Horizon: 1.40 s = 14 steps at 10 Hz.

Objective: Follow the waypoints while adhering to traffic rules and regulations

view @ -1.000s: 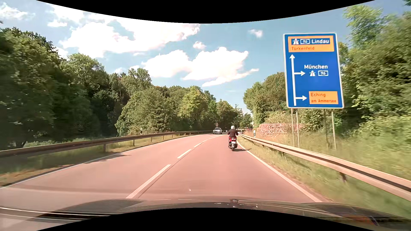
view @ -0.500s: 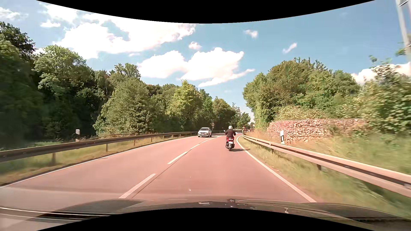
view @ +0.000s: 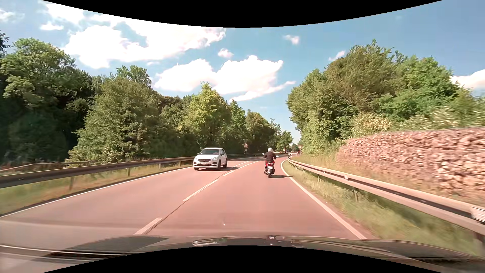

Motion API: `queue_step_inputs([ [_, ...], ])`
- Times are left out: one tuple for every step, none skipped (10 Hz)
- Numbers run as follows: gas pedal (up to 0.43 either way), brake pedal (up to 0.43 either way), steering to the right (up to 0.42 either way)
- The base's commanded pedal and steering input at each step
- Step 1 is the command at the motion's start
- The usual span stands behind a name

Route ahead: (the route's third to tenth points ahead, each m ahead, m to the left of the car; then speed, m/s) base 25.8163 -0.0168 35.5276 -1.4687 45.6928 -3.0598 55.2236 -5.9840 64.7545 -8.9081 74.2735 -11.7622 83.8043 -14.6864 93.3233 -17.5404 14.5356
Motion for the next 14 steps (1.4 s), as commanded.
queue_step_inputs([
  [0.22,0.012,0.015],
  [0.22,0.012,0.015],
  [0.22,0.012,0.015],
  [0.22,0.012,0.015],
  [0.22,0.012,0.015],
  [0.22,0.006,0.015],
  [0.22,0.012,0.018],
  [0.22,0.012,0.019],
  [0.228,0.012,0.021],
  [0.228,0.012,0.023],
  [0.228,0.012,0.023],
  [0.228,0.012,0.023],
  [0.228,0.012,0.023],
  [0.228,0.012,0.023],
])
